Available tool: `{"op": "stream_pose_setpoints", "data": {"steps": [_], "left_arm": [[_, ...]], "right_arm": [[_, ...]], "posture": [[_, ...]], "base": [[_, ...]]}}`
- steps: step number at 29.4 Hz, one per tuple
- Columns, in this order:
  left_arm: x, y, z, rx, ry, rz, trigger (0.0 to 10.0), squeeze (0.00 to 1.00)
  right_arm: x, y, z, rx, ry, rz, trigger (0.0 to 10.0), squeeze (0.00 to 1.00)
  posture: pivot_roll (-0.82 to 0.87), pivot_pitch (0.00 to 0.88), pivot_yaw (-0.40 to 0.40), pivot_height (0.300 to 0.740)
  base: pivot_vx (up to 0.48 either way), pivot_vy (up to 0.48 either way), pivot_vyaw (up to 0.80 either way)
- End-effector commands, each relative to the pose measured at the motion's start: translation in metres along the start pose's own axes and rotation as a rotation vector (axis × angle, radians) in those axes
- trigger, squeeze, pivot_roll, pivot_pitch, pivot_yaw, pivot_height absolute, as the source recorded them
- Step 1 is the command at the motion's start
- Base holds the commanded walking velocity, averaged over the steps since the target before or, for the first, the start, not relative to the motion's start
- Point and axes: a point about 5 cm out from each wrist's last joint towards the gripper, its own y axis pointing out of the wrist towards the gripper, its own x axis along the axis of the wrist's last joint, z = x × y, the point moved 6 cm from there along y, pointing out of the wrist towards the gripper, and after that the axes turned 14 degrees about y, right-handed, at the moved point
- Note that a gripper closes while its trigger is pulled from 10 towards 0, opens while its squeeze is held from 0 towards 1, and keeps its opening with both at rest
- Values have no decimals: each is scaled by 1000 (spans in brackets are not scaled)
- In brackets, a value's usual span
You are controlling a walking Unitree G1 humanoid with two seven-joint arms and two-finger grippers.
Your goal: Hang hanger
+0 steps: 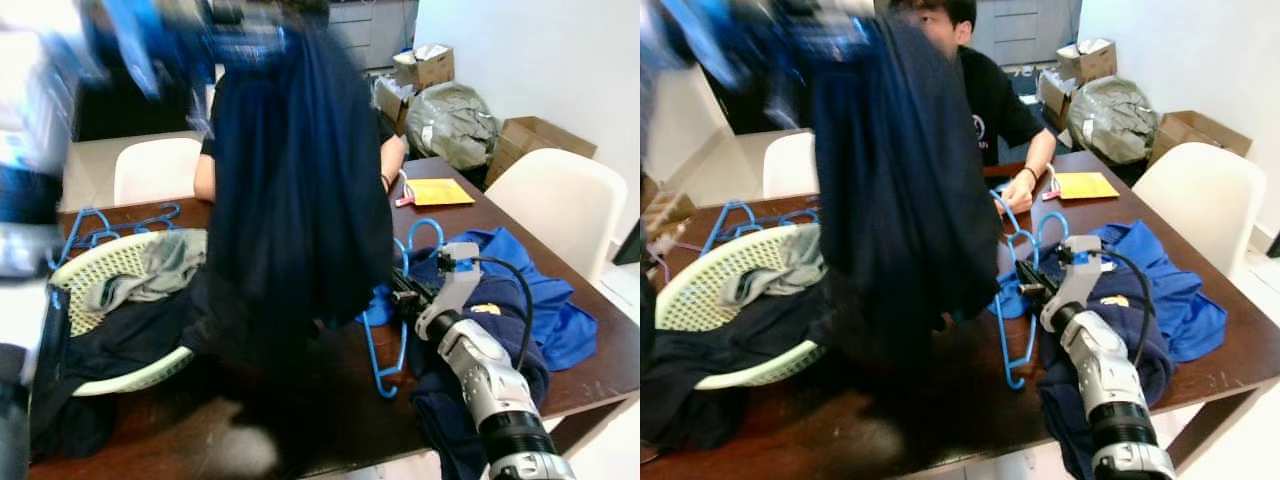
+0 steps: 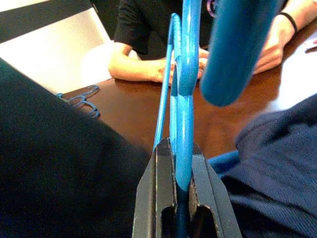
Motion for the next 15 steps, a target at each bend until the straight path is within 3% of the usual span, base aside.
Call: {"op": "stream_pose_setpoints", "data": {"steps": [1, 2, 3, 7, 15], "left_arm": [[-9, 7, -8, -2, 31, 57, 10000, 0], [-9, 7, -8, -2, 31, 57, 10000, 0], [-19, 18, -22, 34, -49, 68, 10000, 0], [-27, 25, -29, 122, -149, 74, 10000, 0], [-26, 23, -32, 174, -172, 73, 10000, 0]], "right_arm": [[-22, -6, -9, -39, 1, 69, 10000, 0], [-22, -6, -9, -39, 1, 69, 10000, 0], [-24, -4, -10, -42, -9, 79, 10000, 0], [-30, 0, -7, -34, -26, 110, 10000, 0], [-33, 3, -4, -25, 1, 114, 10000, 0]], "posture": [[115, 0, 28, 740], [115, 0, 28, 740], [129, 0, 6, 740], [143, 0, -5, 740], [141, 0, 10, 740]], "base": [[0, 0, 0], [0, 0, 0], [0, 0, 0], [0, 0, 0], [0, 0, 0]]}}
